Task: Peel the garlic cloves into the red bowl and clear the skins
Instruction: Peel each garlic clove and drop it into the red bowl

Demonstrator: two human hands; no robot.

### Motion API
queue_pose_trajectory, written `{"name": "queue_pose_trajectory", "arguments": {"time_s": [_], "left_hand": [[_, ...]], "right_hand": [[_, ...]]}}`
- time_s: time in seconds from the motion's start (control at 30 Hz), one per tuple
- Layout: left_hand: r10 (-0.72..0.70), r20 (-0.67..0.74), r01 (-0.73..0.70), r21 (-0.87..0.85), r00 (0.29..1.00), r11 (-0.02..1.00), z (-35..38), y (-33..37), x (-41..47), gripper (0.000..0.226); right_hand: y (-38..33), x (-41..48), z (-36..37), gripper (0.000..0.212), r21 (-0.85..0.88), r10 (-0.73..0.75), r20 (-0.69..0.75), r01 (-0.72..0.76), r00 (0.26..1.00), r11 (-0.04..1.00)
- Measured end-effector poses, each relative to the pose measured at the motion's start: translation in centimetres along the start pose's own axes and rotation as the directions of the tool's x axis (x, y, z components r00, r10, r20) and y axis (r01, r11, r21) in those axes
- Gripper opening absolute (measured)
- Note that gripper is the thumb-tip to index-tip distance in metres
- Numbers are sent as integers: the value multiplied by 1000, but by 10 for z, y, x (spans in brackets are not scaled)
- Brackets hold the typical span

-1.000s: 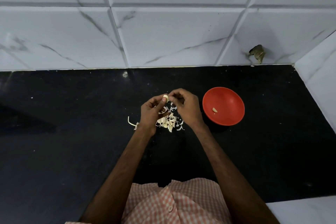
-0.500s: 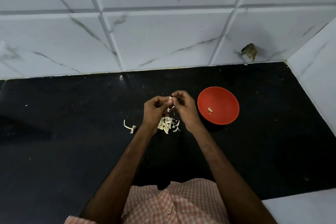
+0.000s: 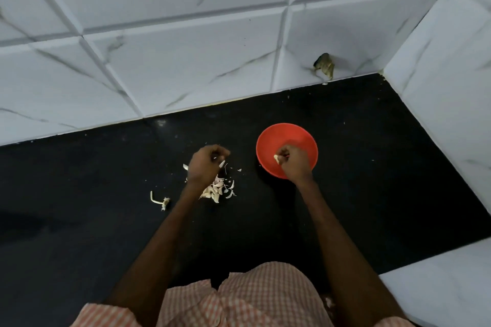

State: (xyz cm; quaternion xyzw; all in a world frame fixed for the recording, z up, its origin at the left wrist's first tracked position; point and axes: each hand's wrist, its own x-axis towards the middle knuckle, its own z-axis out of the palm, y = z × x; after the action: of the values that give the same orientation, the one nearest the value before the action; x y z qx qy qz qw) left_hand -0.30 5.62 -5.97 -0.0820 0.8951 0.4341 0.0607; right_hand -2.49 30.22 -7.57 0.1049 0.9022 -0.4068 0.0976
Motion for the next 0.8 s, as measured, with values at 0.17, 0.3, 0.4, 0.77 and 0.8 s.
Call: {"name": "queue_pose_trajectory", "arguments": {"time_s": [0.17, 0.3, 0.4, 0.77, 0.8], "left_hand": [[-48, -98, 72, 270, 994, 960, -20, -62, -29, 33], [-144, -31, 147, 259, 989, 955, -16, -81, -46, 45], [-139, -21, 140, 210, 990, 968, -12, -88, -56, 41], [-222, -35, 220, -59, 974, 974, -18, -98, -49, 18], [-219, -11, 218, -48, 976, 975, -20, -98, -48, 16]], "right_hand": [[-22, -17, 30, 24, -99, -281, -102, 271, 954, 958], [-55, -32, 80, 25, 15, -471, 152, 475, 869, 880], [-67, -35, 115, 35, -61, -427, 422, 495, 800, 867], [-88, -30, 140, 36, -247, -376, 305, 454, 875, 856], [-93, -28, 140, 38, -242, -405, 296, 478, 865, 844]]}}
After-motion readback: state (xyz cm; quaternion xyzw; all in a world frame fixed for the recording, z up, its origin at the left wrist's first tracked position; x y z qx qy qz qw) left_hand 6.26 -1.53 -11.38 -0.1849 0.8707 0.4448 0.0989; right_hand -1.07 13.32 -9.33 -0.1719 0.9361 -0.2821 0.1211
